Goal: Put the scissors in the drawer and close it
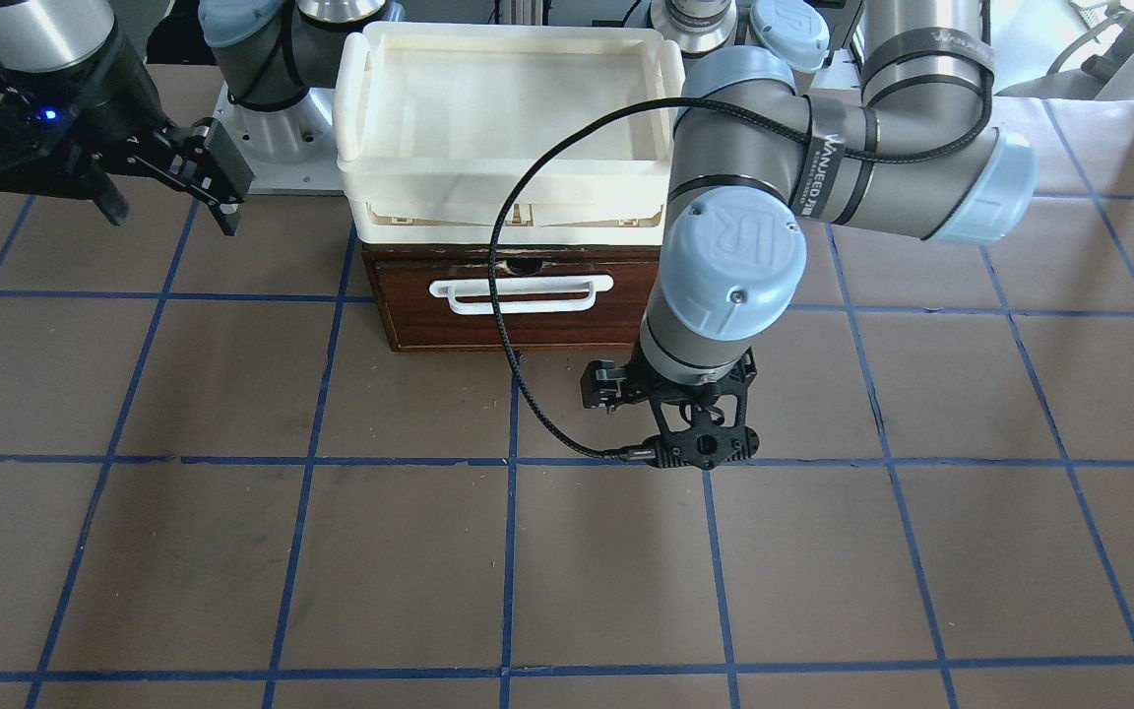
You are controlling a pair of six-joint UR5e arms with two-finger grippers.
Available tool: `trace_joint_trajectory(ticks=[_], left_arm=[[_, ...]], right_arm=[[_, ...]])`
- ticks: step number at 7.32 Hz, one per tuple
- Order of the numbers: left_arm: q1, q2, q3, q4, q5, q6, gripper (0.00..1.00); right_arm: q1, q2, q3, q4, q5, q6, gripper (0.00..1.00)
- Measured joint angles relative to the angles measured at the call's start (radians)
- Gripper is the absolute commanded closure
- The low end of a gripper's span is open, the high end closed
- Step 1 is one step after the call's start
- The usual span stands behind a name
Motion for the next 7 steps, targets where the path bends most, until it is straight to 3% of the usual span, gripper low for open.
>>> trace_joint_trajectory(ticks=[3, 7], left_arm=[[0.140, 0.074, 0.013, 0.047, -0.003, 0.205, 0.00], [0.215, 0.220, -0.021, 0.038, -0.006, 0.261, 0.00]], right_arm=[[0.000, -0.003, 0.000, -0.002, 0.000, -0.002, 0.00], [0.000, -0.029, -0.001, -0.014, -0.004, 0.006, 0.00]])
